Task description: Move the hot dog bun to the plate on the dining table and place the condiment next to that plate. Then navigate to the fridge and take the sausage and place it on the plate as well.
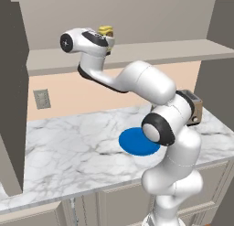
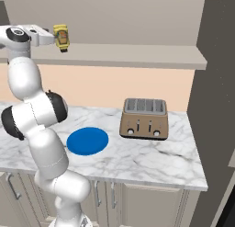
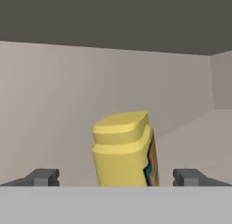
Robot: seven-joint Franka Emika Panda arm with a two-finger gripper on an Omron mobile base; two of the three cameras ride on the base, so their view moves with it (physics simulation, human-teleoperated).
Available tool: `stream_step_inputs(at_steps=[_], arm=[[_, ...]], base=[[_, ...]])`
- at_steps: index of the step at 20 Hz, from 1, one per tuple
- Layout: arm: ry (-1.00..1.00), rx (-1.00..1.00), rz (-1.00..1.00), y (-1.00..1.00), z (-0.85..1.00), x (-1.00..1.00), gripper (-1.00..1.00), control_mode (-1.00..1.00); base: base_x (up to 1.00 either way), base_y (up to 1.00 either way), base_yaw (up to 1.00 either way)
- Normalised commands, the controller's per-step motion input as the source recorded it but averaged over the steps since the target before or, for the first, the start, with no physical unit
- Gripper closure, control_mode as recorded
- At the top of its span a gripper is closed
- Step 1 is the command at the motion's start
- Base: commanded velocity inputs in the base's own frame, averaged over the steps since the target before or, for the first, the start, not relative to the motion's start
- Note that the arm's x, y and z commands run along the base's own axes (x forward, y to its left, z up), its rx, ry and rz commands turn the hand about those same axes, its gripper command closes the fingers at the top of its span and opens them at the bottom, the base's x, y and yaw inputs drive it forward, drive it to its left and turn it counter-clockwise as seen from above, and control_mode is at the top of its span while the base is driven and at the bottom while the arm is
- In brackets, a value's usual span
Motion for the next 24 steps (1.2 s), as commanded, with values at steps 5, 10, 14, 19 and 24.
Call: stream_step_inputs(at_steps=[5, 10, 14, 19, 24], arm=[[0.0, 0.0, 0.0, -0.25, -0.02, 0.16, -1.0, -1.0], [0.0, 0.0, 0.0, -0.12, 0.0, 0.06, -1.0, -1.0], [0.0, 0.0, 0.0, -0.09, 0.0, 0.07, 1.0, -1.0], [0.0, 0.0, 0.0, -0.14, 0.0, 0.05, 1.0, -1.0], [0.0, 0.0, 0.0, -0.06, -0.02, 0.03, 1.0, -1.0]], base=[[0.0, 0.0, 0.0], [0.0, 0.0, 0.0], [0.0, 0.0, 0.0], [0.0, 0.0, 0.0], [0.0, 0.0, 0.0]])
